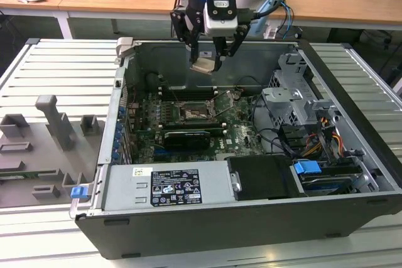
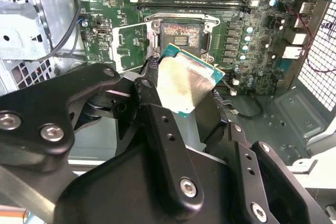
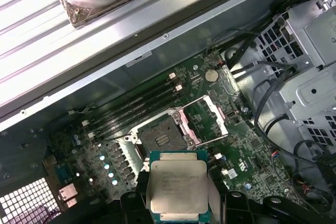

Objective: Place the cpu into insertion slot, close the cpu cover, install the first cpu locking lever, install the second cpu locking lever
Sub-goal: 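Place the cpu into insertion slot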

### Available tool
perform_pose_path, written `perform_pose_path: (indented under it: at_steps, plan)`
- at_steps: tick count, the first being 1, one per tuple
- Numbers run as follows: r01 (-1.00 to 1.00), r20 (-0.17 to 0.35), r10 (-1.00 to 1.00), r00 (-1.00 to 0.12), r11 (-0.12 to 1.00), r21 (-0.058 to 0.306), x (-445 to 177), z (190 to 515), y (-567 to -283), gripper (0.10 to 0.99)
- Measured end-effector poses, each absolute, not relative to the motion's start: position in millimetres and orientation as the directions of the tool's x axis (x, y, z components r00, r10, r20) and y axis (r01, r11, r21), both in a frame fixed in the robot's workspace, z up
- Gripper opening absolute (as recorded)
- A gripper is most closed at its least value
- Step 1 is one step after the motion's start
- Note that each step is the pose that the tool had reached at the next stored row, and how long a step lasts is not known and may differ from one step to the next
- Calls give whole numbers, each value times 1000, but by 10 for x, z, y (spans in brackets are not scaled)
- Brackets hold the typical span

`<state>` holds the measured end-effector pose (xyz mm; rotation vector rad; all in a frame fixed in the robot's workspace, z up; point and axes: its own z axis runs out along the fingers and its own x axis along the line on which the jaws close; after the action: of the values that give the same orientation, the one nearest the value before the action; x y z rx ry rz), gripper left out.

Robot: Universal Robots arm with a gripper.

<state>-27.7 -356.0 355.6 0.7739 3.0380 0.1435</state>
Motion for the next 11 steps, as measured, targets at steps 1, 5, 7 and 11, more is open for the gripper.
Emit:
perform_pose_path:
  at_steps: [1,5,7,11]
  plan:
    - [479,19,479,-878,873,89,-277,3552,-3560,525]
    - [479,19,479,-877,873,89,-277,3540,-3560,525]
    - [479,19,479,-877,873,89,-277,3531,-3560,525]
    - [481,19,482,-876,872,89,-277,3526,-3560,525]
